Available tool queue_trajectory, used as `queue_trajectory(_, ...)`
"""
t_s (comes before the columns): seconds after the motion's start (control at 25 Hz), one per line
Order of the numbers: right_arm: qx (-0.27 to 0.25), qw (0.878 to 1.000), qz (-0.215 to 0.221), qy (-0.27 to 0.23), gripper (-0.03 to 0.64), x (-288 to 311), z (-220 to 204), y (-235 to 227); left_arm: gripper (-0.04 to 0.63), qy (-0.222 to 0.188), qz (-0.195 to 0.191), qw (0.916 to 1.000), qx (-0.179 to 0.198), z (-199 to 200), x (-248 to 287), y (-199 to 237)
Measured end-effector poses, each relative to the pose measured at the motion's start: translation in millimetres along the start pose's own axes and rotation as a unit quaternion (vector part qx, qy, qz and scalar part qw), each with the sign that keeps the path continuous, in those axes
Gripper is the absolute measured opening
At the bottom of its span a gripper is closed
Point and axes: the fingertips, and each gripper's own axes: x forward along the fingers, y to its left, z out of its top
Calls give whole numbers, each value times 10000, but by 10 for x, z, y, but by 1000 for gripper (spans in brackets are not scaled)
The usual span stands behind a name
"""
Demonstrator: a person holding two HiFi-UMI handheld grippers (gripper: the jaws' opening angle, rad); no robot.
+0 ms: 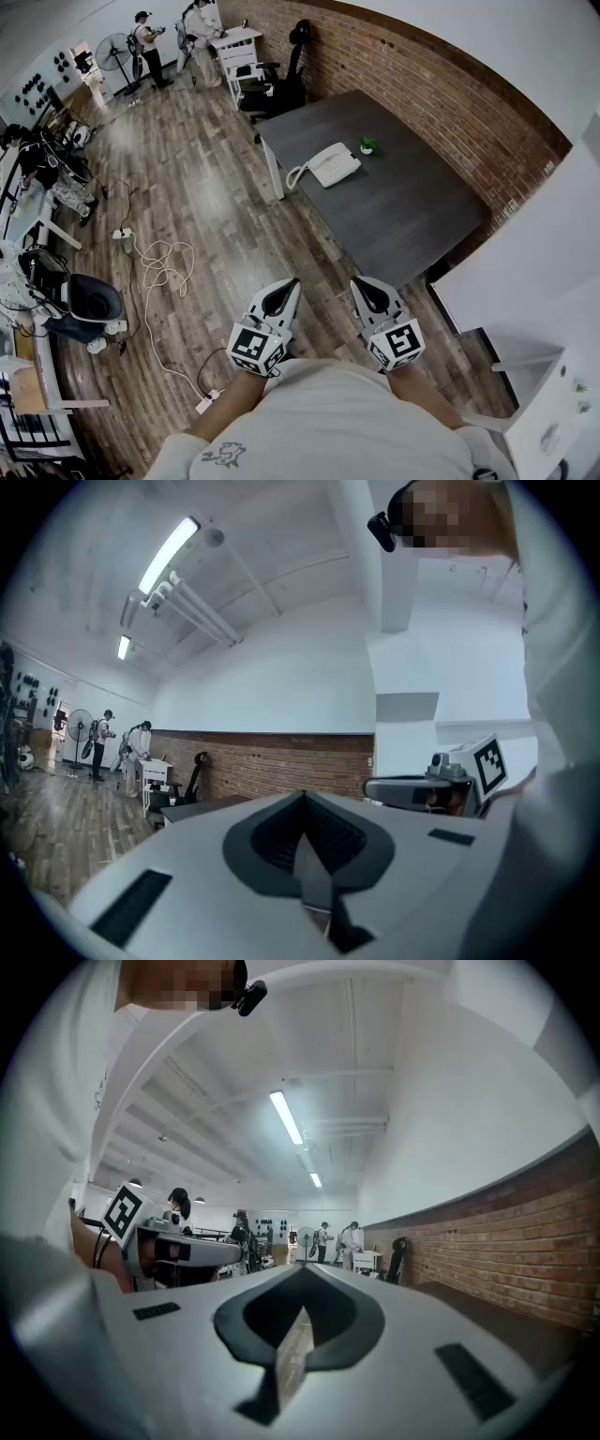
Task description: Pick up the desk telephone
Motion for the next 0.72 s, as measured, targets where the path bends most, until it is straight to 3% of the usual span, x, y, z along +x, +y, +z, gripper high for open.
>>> queue_trajectory(0.72, 61, 10000, 6, 41, 4, 218, -66, 56, 11, -71, 114, 9998, -140, -15, -38, 281)
